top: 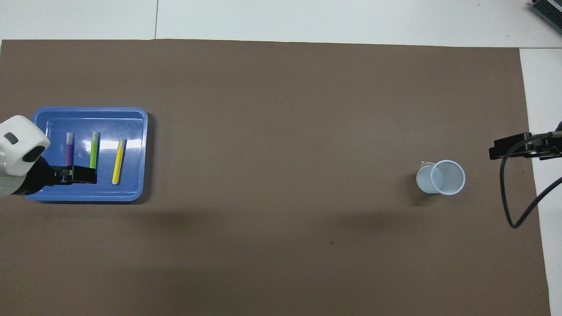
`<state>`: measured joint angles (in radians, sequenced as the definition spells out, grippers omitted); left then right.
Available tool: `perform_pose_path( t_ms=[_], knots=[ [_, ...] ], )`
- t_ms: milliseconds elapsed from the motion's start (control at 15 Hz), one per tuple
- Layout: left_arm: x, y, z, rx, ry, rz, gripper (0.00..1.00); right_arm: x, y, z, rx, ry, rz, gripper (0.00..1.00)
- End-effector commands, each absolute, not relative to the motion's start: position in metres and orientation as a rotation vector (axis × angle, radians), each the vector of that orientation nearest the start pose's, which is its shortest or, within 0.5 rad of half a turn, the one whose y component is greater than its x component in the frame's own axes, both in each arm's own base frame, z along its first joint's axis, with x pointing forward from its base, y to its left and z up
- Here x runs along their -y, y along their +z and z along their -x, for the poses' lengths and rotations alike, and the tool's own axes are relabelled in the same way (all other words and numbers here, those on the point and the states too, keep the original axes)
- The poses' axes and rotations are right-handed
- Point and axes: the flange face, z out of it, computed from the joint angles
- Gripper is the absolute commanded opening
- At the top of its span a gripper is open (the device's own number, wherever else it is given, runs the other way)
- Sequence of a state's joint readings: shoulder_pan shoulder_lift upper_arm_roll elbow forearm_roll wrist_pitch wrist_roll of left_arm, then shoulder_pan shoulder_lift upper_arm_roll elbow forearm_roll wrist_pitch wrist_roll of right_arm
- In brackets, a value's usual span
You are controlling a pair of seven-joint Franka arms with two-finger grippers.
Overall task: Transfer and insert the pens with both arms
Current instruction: 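Reach the left gripper down to the yellow pen in the blue tray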
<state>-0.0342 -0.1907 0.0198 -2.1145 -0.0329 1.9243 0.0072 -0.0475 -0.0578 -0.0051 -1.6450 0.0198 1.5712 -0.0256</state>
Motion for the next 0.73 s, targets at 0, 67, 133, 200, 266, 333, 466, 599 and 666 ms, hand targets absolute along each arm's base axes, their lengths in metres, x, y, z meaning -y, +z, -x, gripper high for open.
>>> perform_pose_path(
  t_ms=[0, 67, 133, 200, 266, 333, 466, 599, 666],
  knots=[
    [0.009, 0.46, -0.509, -0.015, 0.0, 3.19, 1.0, 0.027, 0.623, -0.529, -0.058, 0.0, 3.109, 1.0],
    [0.008, 0.45, -0.514, -0.015, 0.002, 3.189, 1.0, 0.027, 0.623, -0.528, -0.058, 0.0, 3.109, 1.0],
    [0.009, 0.441, -0.519, -0.014, 0.0, 3.188, 0.99, 0.027, 0.624, -0.527, -0.053, -0.004, 3.108, 1.0],
    [0.01, 0.431, -0.524, -0.017, 0.0, 3.187, 0.99, 0.027, 0.624, -0.527, -0.046, -0.004, 3.109, 1.0],
    [0.011, 0.421, -0.528, -0.018, 0.002, 3.186, 0.99, 0.022, 0.623, -0.527, -0.025, 0.003, 3.108, 1.0],
    [0.01, 0.416, -0.531, -0.017, -0.007, 3.186, 0.97, 0.015, 0.623, -0.528, -0.008, -0.002, 3.109, 1.0],
    [0.009, 0.403, -0.535, -0.017, 0.007, 3.184, 0.94, -0.002, 0.624, -0.529, 0.042, -0.008, 3.111, 1.0],
    [0.009, 0.383, -0.543, -0.02, 0.004, 3.183, 0.94, -0.005, 0.624, -0.531, 0.063, -0.029, 3.11, 1.0],
    [0.009, 0.371, -0.546, -0.02, 0.004, 3.183, 0.94, -0.007, 0.626, -0.533, 0.074, -0.063, 3.106, 1.0]
  ],
)
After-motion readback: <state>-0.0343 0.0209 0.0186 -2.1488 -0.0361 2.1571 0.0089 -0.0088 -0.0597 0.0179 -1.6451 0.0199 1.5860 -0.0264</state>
